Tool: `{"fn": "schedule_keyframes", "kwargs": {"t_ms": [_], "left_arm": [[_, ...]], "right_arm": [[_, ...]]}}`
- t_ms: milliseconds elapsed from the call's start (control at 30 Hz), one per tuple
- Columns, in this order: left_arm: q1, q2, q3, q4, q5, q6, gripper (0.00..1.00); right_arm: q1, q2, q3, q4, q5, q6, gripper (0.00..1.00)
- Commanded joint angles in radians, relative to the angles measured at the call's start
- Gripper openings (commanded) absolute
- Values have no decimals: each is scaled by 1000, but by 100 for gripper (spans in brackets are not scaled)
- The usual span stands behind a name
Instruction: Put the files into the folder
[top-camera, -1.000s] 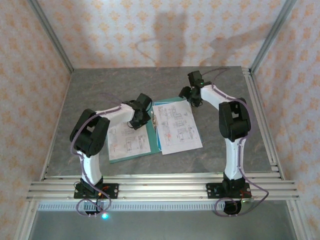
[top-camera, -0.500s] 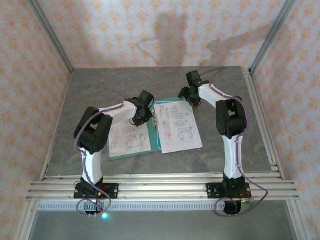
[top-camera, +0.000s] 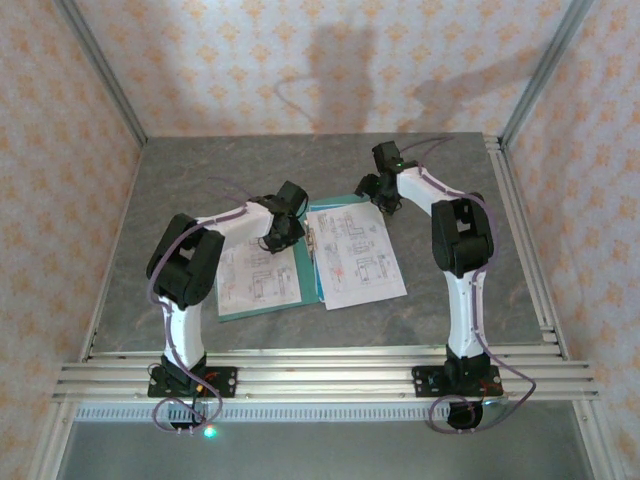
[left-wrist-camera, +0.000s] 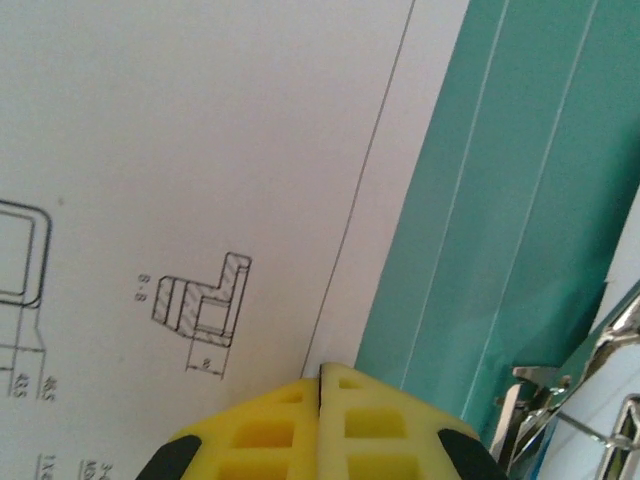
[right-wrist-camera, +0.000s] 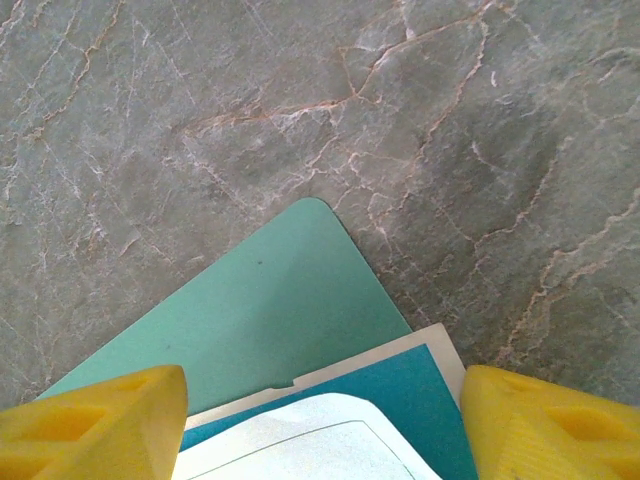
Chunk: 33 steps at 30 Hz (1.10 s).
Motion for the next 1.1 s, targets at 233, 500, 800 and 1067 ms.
{"fn": "schedule_keyframes", "kwargs": {"t_ms": [233,500,800,1067], "left_arm": [[-23,-5,91,-76,-12,9,0],[-17,81,135,-86,-21,13,0],[-17,86,88,-31,-19,13,0],[-30,112,96,36,36,49,0]], "right_arm": [[8,-16,24,5,-13,54,73],[8,-20,12,58,-41,124,73],[14,-45,-6,79,-49,148,72],[15,-32,-23,87,-44,160,73]]}}
